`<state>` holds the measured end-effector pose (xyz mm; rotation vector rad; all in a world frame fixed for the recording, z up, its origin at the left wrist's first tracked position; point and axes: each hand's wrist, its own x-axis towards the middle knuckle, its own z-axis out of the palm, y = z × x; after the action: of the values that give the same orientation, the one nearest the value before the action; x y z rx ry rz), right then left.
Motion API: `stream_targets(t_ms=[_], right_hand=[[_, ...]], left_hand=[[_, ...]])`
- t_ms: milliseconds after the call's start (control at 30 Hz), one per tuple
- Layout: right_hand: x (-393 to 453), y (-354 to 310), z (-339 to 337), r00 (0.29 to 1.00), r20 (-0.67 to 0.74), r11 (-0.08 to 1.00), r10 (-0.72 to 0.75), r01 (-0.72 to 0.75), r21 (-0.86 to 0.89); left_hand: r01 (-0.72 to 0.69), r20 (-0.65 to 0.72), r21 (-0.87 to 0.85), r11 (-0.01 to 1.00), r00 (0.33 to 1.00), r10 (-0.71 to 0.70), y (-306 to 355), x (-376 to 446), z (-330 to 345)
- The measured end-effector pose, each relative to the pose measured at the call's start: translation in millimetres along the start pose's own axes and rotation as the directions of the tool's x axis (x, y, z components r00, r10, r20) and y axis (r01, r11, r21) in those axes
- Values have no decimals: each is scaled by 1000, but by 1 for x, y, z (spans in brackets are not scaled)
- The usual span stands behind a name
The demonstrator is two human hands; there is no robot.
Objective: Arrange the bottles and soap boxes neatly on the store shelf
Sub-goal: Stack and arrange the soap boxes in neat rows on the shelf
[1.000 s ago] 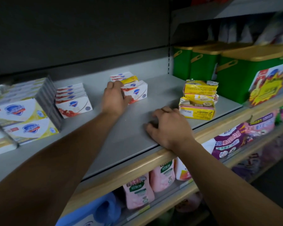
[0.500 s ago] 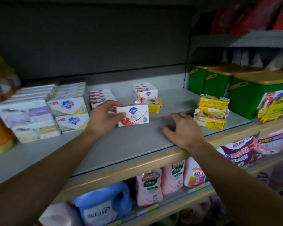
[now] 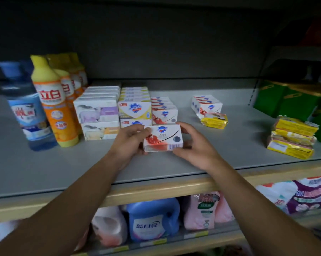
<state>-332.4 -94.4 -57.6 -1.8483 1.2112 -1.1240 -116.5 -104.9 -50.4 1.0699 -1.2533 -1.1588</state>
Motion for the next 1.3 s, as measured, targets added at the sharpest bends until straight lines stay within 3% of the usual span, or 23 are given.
stream_targets(t_ms=[167, 433, 633, 867, 1067, 1300], right_hand=[[-4, 0, -4, 986, -159, 991, 40, -19, 132], [-3, -10, -3, 935, -278, 971, 221, -237, -24], [-3, -9, -2, 938, -261, 971, 227, -238, -11], [-10, -6, -2, 991, -128, 996, -39, 49, 75], [-7, -2, -1, 983, -176, 991, 51, -29, 128], [-8, -4, -3, 983, -181, 994, -22, 41, 100]], left_hand=[[35, 31, -10, 999, 999, -35, 3, 4, -1], [-14, 34, 231, 973, 999, 6, 3, -1, 2], [-33, 47, 240, 970, 999, 22, 4, -1, 3], [-30, 96, 4, 1000, 995, 29, 5, -2, -1], [-101, 218, -92, 991, 969, 119, 7, -6, -2], [-99, 238, -158, 982, 962, 135, 7, -7, 0]])
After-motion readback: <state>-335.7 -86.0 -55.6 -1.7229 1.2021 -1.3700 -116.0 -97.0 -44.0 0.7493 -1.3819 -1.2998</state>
